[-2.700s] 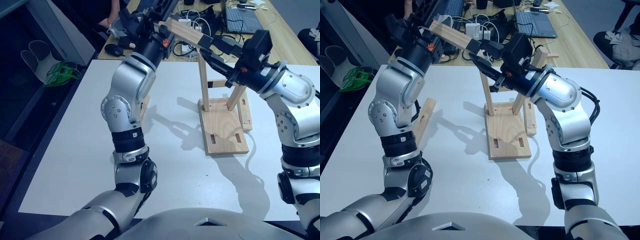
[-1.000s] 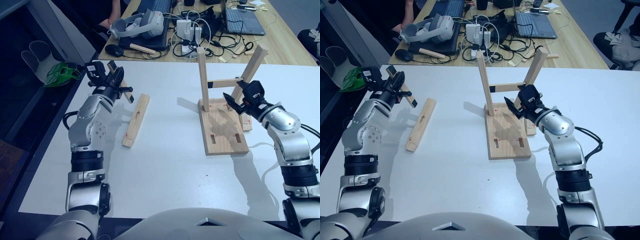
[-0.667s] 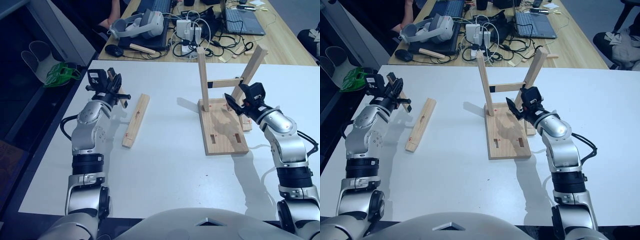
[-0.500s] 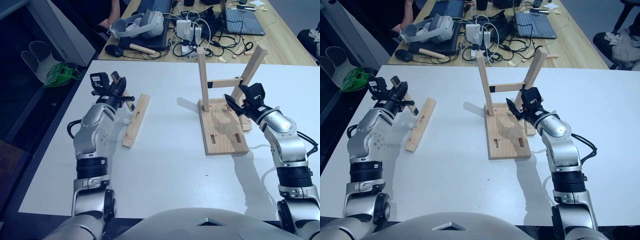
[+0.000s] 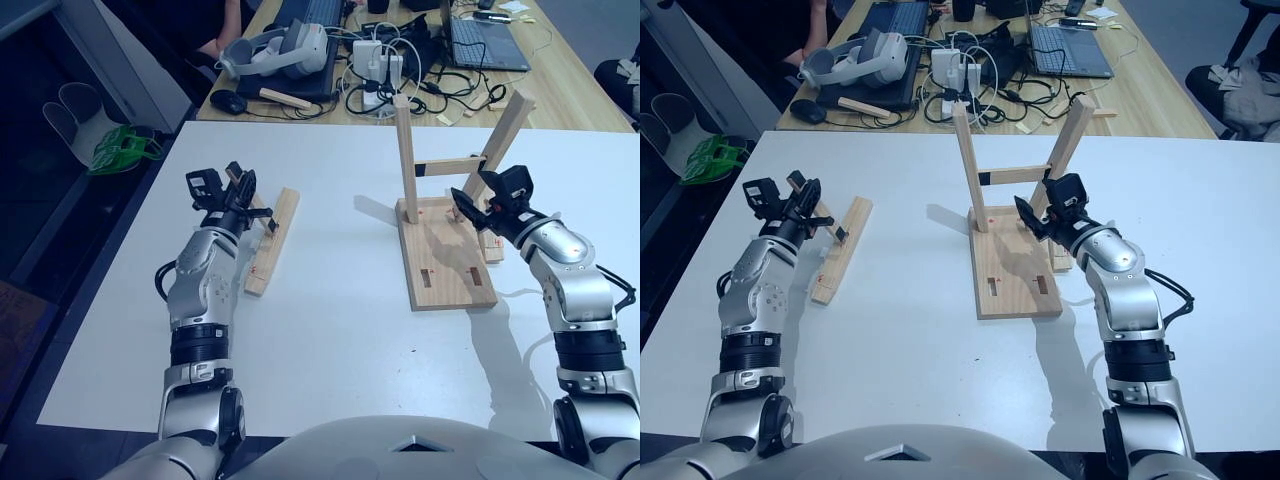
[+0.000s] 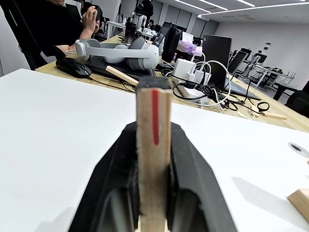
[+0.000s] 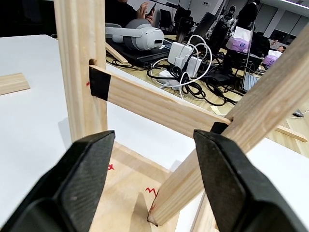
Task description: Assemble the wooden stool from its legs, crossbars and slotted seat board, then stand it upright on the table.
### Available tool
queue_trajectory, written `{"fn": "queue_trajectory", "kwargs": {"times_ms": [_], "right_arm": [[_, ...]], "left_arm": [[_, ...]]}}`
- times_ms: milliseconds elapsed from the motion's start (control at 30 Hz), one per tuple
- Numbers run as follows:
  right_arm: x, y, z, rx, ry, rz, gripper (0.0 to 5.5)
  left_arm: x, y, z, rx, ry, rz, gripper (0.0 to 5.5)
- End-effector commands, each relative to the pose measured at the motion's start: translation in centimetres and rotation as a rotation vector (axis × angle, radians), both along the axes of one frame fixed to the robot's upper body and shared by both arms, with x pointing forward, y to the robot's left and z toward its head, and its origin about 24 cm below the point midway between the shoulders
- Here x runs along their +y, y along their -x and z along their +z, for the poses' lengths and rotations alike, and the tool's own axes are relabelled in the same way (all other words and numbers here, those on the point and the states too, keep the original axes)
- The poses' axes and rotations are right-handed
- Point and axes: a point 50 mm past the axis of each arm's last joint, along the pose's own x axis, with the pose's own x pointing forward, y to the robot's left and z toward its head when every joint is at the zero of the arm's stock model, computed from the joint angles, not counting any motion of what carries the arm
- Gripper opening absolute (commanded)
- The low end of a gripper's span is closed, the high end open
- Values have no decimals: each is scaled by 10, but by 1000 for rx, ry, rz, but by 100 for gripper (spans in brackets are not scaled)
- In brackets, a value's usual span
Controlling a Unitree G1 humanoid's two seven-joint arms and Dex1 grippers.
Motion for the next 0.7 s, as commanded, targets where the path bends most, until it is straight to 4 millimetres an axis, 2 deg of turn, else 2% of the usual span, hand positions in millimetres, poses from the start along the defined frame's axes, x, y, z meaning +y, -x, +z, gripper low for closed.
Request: {"fn": "queue_trajectory", "kwargs": {"times_ms": [33, 300, 567, 700], "right_arm": [[2, -5, 7, -14, -22, 7, 300], [3, -6, 10, -26, -45, 15, 300], [3, -9, 14, -38, -47, 22, 300], [2, -10, 15, -38, -38, 26, 300]], "left_arm": [[-3, -7, 0, -44, -48, -11, 41], [-5, -2, -15, -39, -87, -34, 41], [-9, 25, -57, -28, -272, -55, 41], [-10, 28, -63, -32, -271, -37, 41]]}}
